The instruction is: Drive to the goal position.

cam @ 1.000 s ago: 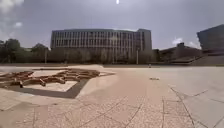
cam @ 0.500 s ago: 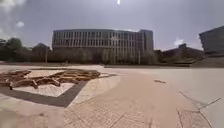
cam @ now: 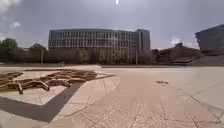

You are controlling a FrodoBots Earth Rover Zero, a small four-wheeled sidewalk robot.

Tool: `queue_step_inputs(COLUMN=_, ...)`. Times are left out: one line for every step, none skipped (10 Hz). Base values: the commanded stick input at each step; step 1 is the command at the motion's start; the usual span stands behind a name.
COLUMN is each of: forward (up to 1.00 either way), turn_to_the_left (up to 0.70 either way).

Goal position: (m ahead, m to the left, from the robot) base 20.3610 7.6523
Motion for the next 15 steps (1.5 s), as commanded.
queue_step_inputs(forward=0.70, turn_to_the_left=0.03)
queue_step_inputs(forward=0.70, turn_to_the_left=0.03)
queue_step_inputs(forward=0.70, turn_to_the_left=0.03)
queue_step_inputs(forward=0.70, turn_to_the_left=0.03)
queue_step_inputs(forward=0.70, turn_to_the_left=0.03)
queue_step_inputs(forward=0.70, turn_to_the_left=0.03)
queue_step_inputs(forward=0.70, turn_to_the_left=0.03)
queue_step_inputs(forward=0.70, turn_to_the_left=0.03)
queue_step_inputs(forward=0.70, turn_to_the_left=0.03)
queue_step_inputs(forward=0.70, turn_to_the_left=0.03)
queue_step_inputs(forward=0.70, turn_to_the_left=0.03)
queue_step_inputs(forward=0.70, turn_to_the_left=0.03)
queue_step_inputs(forward=0.70, turn_to_the_left=0.03)
queue_step_inputs(forward=0.70, turn_to_the_left=0.03)
queue_step_inputs(forward=0.70, turn_to_the_left=0.03)
